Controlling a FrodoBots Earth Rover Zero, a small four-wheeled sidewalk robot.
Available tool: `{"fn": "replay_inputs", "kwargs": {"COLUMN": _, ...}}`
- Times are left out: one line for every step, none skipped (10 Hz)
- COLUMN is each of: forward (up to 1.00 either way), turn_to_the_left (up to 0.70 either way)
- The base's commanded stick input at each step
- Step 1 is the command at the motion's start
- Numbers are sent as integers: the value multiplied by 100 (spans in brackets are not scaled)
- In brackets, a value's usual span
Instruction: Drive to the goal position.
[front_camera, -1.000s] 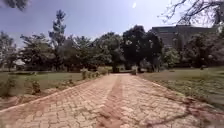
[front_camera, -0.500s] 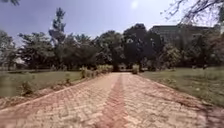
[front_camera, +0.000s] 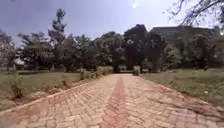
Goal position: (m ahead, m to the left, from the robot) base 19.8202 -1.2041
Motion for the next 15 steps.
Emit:
{"fn": "replay_inputs", "kwargs": {"forward": 70, "turn_to_the_left": 0}}
{"fn": "replay_inputs", "kwargs": {"forward": 70, "turn_to_the_left": 0}}
{"fn": "replay_inputs", "kwargs": {"forward": 70, "turn_to_the_left": 0}}
{"fn": "replay_inputs", "kwargs": {"forward": 70, "turn_to_the_left": 0}}
{"fn": "replay_inputs", "kwargs": {"forward": 70, "turn_to_the_left": 0}}
{"fn": "replay_inputs", "kwargs": {"forward": 70, "turn_to_the_left": 0}}
{"fn": "replay_inputs", "kwargs": {"forward": 70, "turn_to_the_left": 0}}
{"fn": "replay_inputs", "kwargs": {"forward": 70, "turn_to_the_left": 0}}
{"fn": "replay_inputs", "kwargs": {"forward": 70, "turn_to_the_left": 0}}
{"fn": "replay_inputs", "kwargs": {"forward": 70, "turn_to_the_left": 0}}
{"fn": "replay_inputs", "kwargs": {"forward": 70, "turn_to_the_left": 0}}
{"fn": "replay_inputs", "kwargs": {"forward": 70, "turn_to_the_left": -35}}
{"fn": "replay_inputs", "kwargs": {"forward": 70, "turn_to_the_left": 0}}
{"fn": "replay_inputs", "kwargs": {"forward": 70, "turn_to_the_left": 0}}
{"fn": "replay_inputs", "kwargs": {"forward": 70, "turn_to_the_left": 0}}
